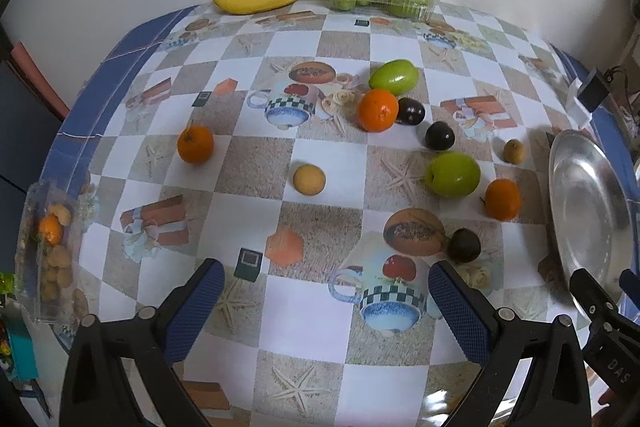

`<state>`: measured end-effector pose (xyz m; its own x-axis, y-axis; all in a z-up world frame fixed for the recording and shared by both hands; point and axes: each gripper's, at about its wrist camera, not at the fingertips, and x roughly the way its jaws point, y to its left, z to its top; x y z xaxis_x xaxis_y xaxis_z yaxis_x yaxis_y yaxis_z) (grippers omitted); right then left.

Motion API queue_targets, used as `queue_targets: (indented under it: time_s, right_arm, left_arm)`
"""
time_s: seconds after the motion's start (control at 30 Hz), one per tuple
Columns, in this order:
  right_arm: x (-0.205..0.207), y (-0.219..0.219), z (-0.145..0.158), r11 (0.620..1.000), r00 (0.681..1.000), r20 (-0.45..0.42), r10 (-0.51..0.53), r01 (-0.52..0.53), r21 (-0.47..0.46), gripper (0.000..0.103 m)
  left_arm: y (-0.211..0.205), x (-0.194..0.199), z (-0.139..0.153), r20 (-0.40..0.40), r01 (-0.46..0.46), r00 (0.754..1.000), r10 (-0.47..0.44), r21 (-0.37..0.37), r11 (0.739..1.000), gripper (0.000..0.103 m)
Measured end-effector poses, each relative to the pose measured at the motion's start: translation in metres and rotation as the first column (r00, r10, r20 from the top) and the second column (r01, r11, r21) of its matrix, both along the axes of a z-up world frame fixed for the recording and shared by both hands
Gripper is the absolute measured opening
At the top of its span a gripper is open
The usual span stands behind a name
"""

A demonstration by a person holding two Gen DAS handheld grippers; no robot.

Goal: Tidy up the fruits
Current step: 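Grasp the orange with the right tool while the left tool grasps a dark plum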

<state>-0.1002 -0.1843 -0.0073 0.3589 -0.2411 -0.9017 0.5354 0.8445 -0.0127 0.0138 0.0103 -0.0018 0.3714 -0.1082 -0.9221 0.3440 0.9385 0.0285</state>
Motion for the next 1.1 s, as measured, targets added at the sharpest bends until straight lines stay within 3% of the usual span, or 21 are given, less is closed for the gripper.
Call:
queue_targets:
  time_s: [0.27,0.33,0.4,0.53,0.73,1.1]
  right_arm:
    - [0.019,0.003,0.012,0.999,0.997,0.076,0.031,-0.032,0.011,0.098]
    - [0.029,0.005,0.015,0.999,0.996,0.085,0.041,-0.043,0.017,0.094]
    - [0.037,0.006,0.017,0.998,0.994,0.096,0.051,-0.054,0.029,0.080]
    - [0.054,0.006,0.018,0.995,0.992,0.111,0.067,-0.075,0.068,0.069]
    - [0.077,0.007,0.003,0.987,0.993,0.072,0.097,-0.105,0.120,0.052]
    - [0.102,0.011,-0.034,0.972,0.992,-0.012,0.128,-0.123,0.199,0.040]
  left_arm:
    - [0.002,0.022,0.008,0.003,-0.045,0.999,0.045,-0.069,0.997,0.103]
    - [0.000,0.028,0.009,-0.018,-0.047,0.999,0.046,-0.084,0.995,0.103]
    - [-0.005,0.033,0.010,-0.027,-0.039,0.999,0.037,-0.085,0.996,0.103]
    - [-0.018,0.041,0.010,-0.036,-0.039,0.999,0.036,-0.080,0.996,0.103]
    - [-0.034,0.061,-0.009,-0.127,-0.081,0.990,0.069,-0.092,0.992,0.092]
    - [-0.034,0.074,-0.029,-0.190,-0.127,0.976,0.107,-0.094,0.987,0.091]
